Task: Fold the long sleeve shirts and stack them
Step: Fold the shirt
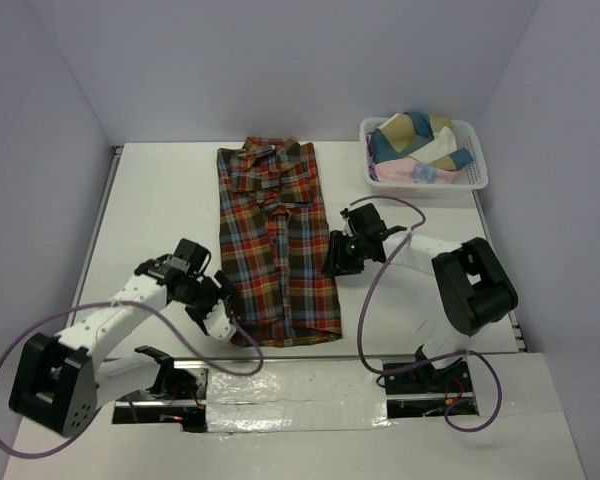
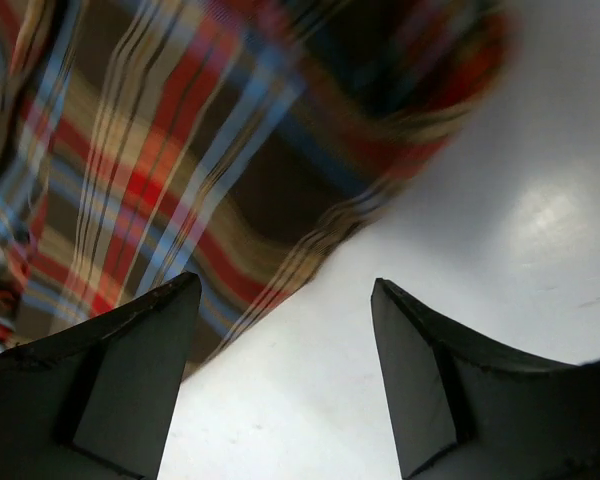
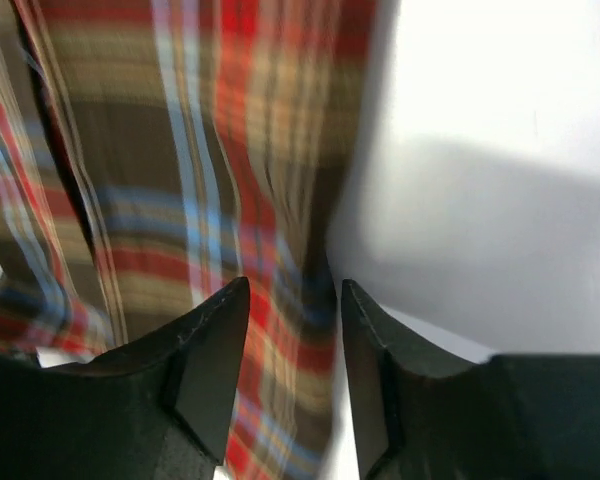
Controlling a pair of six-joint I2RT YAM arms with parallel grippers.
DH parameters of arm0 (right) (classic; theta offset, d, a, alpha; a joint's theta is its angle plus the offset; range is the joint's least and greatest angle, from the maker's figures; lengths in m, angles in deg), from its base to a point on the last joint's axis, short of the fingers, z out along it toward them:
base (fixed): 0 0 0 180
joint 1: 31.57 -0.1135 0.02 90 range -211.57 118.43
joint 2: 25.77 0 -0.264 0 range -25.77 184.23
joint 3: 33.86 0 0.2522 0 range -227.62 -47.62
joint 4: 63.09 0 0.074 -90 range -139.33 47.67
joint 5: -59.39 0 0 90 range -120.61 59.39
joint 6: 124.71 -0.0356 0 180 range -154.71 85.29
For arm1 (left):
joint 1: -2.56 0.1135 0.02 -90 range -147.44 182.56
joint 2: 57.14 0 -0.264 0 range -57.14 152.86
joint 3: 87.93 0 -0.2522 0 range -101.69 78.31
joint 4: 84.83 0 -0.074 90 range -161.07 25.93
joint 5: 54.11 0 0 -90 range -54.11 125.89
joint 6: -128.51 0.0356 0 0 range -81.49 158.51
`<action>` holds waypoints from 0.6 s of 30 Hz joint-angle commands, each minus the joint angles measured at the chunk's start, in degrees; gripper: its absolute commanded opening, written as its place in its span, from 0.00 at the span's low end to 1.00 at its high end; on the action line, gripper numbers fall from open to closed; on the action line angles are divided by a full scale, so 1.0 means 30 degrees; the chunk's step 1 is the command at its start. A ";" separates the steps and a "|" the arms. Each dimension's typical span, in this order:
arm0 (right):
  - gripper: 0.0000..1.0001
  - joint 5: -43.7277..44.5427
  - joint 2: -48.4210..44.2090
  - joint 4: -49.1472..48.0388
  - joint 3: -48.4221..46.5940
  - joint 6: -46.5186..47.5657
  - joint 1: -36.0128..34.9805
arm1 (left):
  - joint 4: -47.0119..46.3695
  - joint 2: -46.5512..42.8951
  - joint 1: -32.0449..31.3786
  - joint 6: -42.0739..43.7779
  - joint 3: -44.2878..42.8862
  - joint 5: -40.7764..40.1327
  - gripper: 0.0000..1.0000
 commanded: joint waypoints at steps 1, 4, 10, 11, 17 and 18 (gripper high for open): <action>0.50 0.0129 -0.2153 0.1778 0.1050 0.1026 -0.0113 | 0.0302 -0.2750 -0.1218 0.1841 0.2207 0.0204 0.82; 0.51 0.0977 -0.3677 0.2686 0.2715 0.0267 -0.0084 | -0.0342 -0.5155 -0.2737 0.1731 0.3851 0.0525 0.84; 0.52 0.1184 -0.6168 0.3126 0.5620 -0.1347 -0.1600 | -0.3211 -0.4611 -0.6640 -0.3365 0.4588 -0.0907 0.84; 0.52 0.1330 -0.6374 0.3214 0.5797 -0.1522 -0.1955 | -0.3651 -0.4139 -0.7136 -0.3980 0.4441 -0.1054 0.84; 0.53 0.0776 -0.7313 0.2514 0.7026 -0.3192 -0.3481 | -0.3015 -0.0065 -0.7756 -0.5627 0.2567 -0.1585 0.52; 0.53 0.0688 -0.7284 0.2309 0.7145 -0.3368 -0.3598 | -0.2634 -0.0062 -0.7785 -0.5337 0.2507 -0.1322 0.44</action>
